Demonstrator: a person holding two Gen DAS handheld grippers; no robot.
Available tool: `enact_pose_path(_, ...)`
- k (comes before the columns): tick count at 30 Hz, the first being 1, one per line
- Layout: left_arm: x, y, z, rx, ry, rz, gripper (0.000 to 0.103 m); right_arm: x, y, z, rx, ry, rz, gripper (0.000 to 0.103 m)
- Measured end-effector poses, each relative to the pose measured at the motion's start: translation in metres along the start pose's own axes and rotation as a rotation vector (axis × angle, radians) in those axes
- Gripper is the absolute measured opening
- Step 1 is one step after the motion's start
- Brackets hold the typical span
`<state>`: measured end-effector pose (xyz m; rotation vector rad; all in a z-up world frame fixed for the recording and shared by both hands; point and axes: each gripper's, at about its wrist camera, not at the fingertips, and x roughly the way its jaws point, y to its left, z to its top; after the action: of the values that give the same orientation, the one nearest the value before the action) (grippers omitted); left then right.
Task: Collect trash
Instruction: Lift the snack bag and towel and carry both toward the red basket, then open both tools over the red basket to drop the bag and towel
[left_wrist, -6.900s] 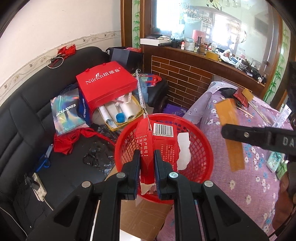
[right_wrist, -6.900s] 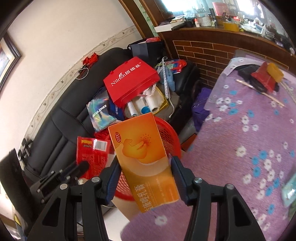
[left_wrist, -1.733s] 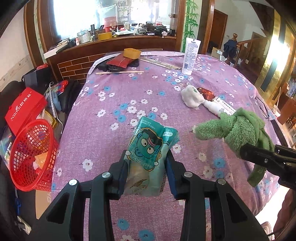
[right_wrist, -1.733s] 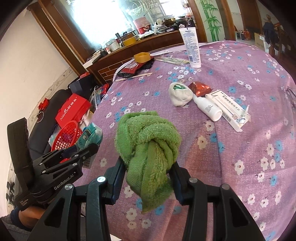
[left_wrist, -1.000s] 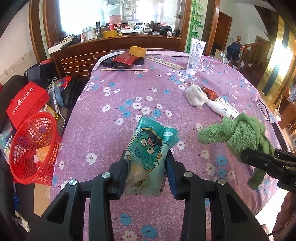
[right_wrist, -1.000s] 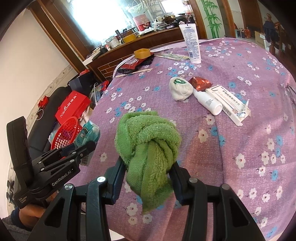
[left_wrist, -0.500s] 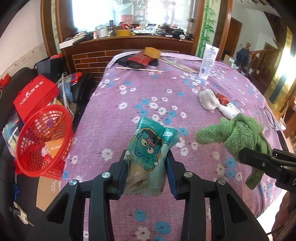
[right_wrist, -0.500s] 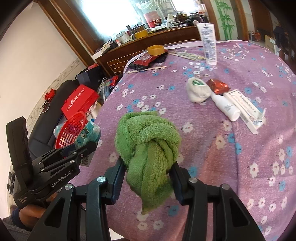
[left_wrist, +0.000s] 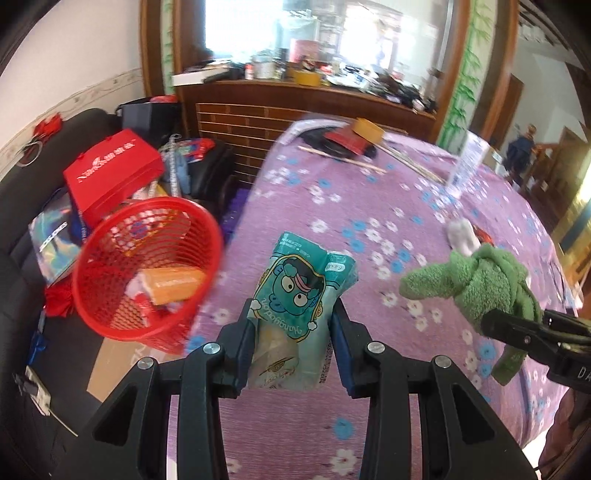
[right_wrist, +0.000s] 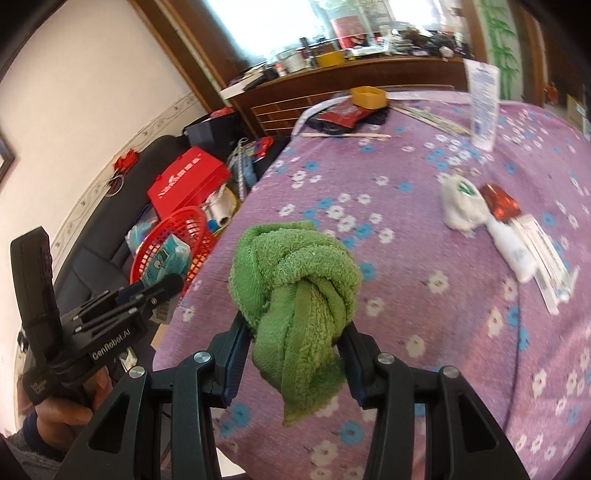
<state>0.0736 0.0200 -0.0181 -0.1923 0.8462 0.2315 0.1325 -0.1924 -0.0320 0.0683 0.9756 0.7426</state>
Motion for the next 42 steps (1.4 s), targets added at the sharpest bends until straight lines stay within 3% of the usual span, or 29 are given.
enact_pose_path(10, -0.019, 0.066, 0.012, -0.124, -0.044, 0.075, 0.037, 0.021, 0.05, 0.031, -0.109, 0.013, 0.073, 0.05)
enact_pose_path(20, -0.02, 0.127, 0.015, -0.195, -0.028, 0.127, 0.037, 0.065, 0.115, 0.063, -0.206, 0.038, 0.157, 0.05)
enact_pose_path(34, 0.01, 0.172, 0.044, -0.189, -0.002, 0.12, 0.04, 0.147, 0.164, 0.107, -0.17, 0.091, 0.2, 0.053)
enact_pose_path(37, 0.015, 0.179, 0.05, -0.182, -0.005, 0.108, 0.048, 0.164, 0.169, 0.115, -0.14, 0.094, 0.216, 0.058)
enact_pose_path(38, 0.018, 0.181, 0.051, -0.179, 0.0, 0.113, 0.055, 0.169, 0.17, 0.117, -0.131, 0.098, 0.222, 0.062)
enact_pose_path(42, 0.018, 0.188, 0.052, -0.195, 0.003, 0.103, 0.056, 0.169, 0.169, 0.125, -0.094, 0.077, 0.237, 0.063)
